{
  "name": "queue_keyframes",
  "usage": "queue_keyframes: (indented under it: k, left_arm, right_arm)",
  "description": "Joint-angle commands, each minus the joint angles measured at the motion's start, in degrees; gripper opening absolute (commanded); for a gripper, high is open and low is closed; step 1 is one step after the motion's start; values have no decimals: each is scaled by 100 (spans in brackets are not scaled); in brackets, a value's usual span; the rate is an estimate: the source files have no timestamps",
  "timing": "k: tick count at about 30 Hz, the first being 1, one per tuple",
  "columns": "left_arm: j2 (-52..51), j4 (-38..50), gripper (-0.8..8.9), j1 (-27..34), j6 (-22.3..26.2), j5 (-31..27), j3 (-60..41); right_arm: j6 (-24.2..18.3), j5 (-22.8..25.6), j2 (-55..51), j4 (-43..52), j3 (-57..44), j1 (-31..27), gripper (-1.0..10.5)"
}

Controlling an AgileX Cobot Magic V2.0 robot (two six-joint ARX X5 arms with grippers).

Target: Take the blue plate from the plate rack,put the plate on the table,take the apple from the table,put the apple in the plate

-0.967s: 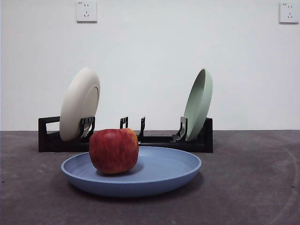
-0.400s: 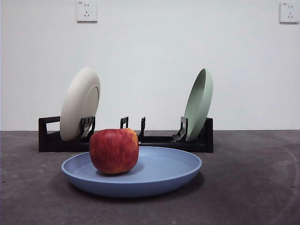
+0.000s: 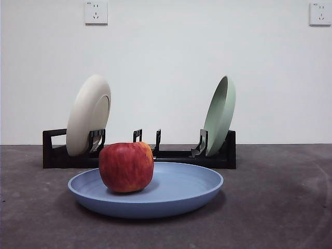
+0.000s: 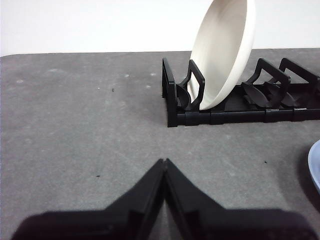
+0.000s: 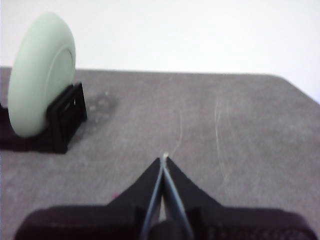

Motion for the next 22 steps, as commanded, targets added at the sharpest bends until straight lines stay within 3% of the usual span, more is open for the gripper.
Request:
queue_keyframes:
  k: [1,8,22]
  left_arm:
    - [-9,24,-4,17,-31,-9,-59]
    - [-7,24,-4,17,-31,-9,-59]
    - [105,22,-4,17,-31,-9,-59]
  right_arm:
    - [4,-15,-236,57,-210,-9,2]
    - [11,4,-411,-710,-278,-9,2]
    - [2,0,-407,-688,-278,-7,2]
